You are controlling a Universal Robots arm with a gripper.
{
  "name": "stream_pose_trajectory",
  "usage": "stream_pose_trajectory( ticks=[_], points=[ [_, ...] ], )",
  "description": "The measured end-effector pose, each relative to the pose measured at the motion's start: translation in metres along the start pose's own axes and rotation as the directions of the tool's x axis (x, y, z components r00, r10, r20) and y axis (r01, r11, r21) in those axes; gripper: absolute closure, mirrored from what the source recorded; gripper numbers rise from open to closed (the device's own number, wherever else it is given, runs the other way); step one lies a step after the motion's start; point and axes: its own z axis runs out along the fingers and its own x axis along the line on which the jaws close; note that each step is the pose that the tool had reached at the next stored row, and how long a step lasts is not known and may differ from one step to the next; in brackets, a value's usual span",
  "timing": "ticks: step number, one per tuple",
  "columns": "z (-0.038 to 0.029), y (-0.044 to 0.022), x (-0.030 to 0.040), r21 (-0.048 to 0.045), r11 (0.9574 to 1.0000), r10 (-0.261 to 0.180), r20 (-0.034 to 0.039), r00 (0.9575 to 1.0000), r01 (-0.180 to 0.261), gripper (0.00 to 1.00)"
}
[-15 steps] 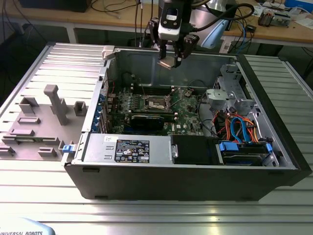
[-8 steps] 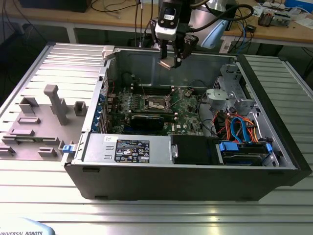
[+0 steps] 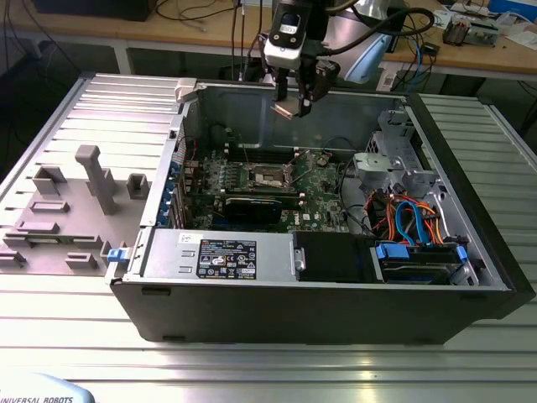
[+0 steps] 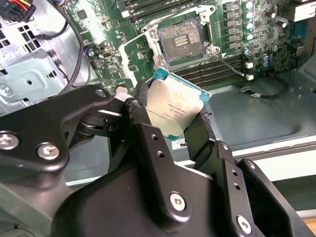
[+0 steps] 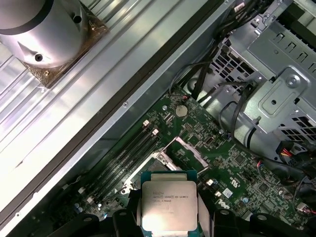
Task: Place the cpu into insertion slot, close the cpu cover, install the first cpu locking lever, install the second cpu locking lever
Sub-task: 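Place the cpu into insertion slot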
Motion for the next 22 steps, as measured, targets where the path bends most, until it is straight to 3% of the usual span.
stream_pose_trajectory(
  ticks=[7,19,22],
  points=[
    [0.0004,0.0000,0.0000,-0.0023,0.9952,0.098,0.0085,0.9951,-0.098,0.46],
    [0.0005,-0.0007,0.0006,-0.0023,0.9945,0.105,0.0091,0.9945,-0.105,0.46],
    [0.0006,-0.0007,0.0005,-0.0032,0.9919,0.127,0.0109,0.9918,-0.127,0.46]
  ],
)
